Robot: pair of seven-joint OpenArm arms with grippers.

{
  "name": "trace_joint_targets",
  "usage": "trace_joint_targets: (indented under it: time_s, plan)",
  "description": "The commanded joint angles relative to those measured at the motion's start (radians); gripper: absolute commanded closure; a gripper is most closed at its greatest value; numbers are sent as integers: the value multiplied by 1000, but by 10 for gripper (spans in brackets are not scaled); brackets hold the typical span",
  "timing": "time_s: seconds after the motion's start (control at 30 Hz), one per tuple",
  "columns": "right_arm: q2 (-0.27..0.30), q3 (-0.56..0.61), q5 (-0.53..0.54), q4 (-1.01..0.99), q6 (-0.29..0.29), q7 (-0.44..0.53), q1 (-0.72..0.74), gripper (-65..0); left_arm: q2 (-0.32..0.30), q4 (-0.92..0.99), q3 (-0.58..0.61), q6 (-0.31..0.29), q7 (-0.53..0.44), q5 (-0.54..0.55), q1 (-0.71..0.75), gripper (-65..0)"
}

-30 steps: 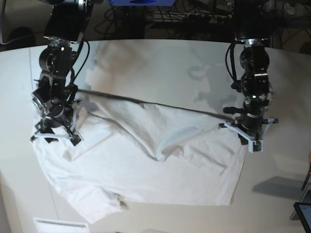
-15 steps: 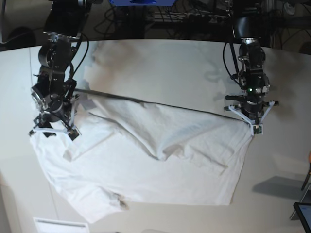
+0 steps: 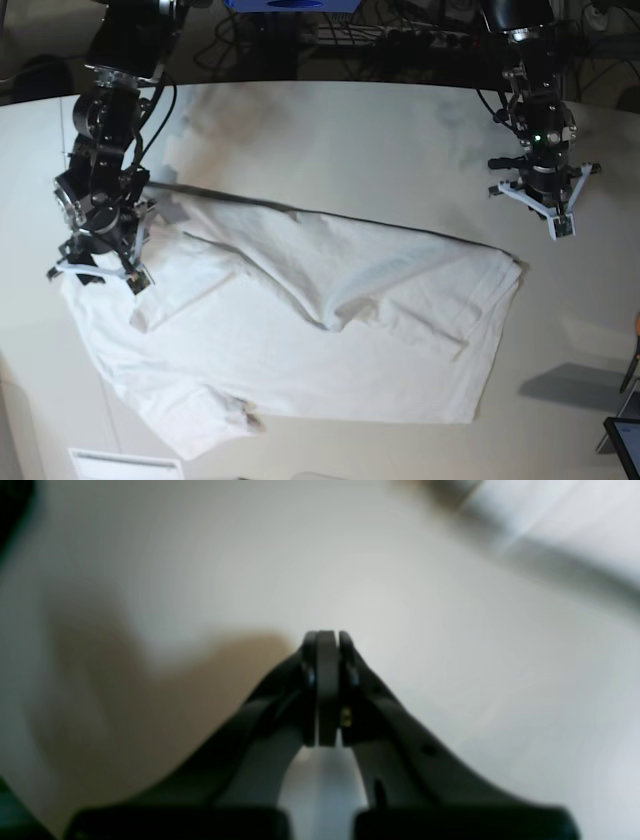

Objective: Fold the T-shirt properly

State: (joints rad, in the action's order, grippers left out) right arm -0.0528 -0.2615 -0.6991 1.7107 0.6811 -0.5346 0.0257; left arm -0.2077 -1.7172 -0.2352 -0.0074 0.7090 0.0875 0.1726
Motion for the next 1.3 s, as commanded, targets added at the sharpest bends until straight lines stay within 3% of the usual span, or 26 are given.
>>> trace_joint_targets:
  time_s: [0.0, 0.17, 0.4, 0.53, 0.67, 0.93, 1.1, 1.27]
  plan:
    - [3, 1, 29, 35, -8, 14, 13, -277, -16, -66, 1, 2, -50, -2, -25, 0]
    - [3, 8, 92, 67, -8, 14, -33, -277, 11, -143, 4, 1, -47, -2, -80, 0]
    - [6, 1, 94, 61, -8, 14, -34, -277, 20, -14, 35, -108, -44, -2, -206, 0]
    - [6, 1, 94, 61, -8, 12, -31, -277, 27, 85, 50, -110, -41, -4, -298, 0]
    - [6, 6, 94, 55, -8, -8, -30, -277, 21, 188, 119, -110, 41, -4, -374, 0]
    - [11, 8, 95, -16, -8, -29, 36, -277, 23, 374, 236, -110, 48, -12, -463, 0]
    - [11, 8, 91, -73, -8, -31, 105, -277, 20, 501, 234, -110, 44, -13, -477, 0]
    - [11, 1, 94, -71, -8, -31, 110, -277, -9, 481, 231, -110, 42, -4, -454, 0]
